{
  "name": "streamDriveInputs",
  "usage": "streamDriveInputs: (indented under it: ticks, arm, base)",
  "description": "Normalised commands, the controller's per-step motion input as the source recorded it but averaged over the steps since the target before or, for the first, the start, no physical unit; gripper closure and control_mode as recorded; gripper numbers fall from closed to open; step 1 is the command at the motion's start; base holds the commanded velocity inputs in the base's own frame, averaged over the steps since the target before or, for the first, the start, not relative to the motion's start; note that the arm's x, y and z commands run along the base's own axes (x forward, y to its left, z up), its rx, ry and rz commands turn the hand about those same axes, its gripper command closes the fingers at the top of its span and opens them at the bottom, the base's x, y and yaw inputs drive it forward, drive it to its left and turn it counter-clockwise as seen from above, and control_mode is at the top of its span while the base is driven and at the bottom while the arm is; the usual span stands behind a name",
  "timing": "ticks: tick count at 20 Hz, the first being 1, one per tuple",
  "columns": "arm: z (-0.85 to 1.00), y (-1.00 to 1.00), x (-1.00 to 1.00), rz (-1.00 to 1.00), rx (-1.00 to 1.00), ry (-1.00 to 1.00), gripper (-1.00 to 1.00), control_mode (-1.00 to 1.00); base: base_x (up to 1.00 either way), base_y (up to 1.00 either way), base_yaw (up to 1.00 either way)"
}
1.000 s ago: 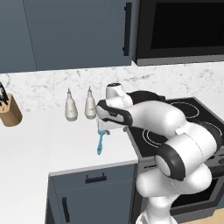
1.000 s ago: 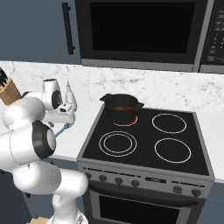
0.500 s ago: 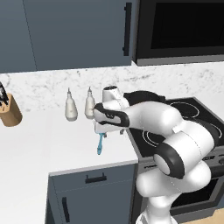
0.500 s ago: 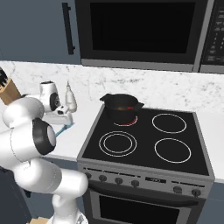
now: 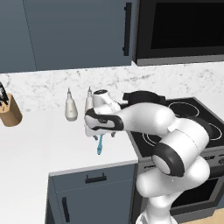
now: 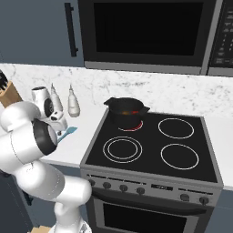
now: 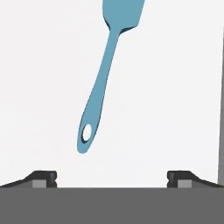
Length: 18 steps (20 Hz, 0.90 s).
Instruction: Put the mushroom and bell pepper in the pot. Retrieve the spatula and lightly stir the vegetables in the pot.
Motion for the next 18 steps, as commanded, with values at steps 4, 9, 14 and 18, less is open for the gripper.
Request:
streamDriveInputs:
  ticks: [4,9,14,18]
  arm:
    - [-0.03,0.19,0.0,-0.05,0.0,-0.04,-1.0,-1.0]
    - [-0.11,0.0,0.01,-0.07,0.0,0.0,-1.0,-1.0]
    - [-0.21,0.03,0.07,-0.08,0.0,0.0,-1.0,-1.0]
    - [-0.36,0.07,0.15,-0.07,0.0,0.0,-1.0,-1.0]
  base:
    - [0.0,0.0,0.0]
    - [0.0,0.0,0.0]
    - [0.0,0.0,0.0]
    - [0.0,0.0,0.0]
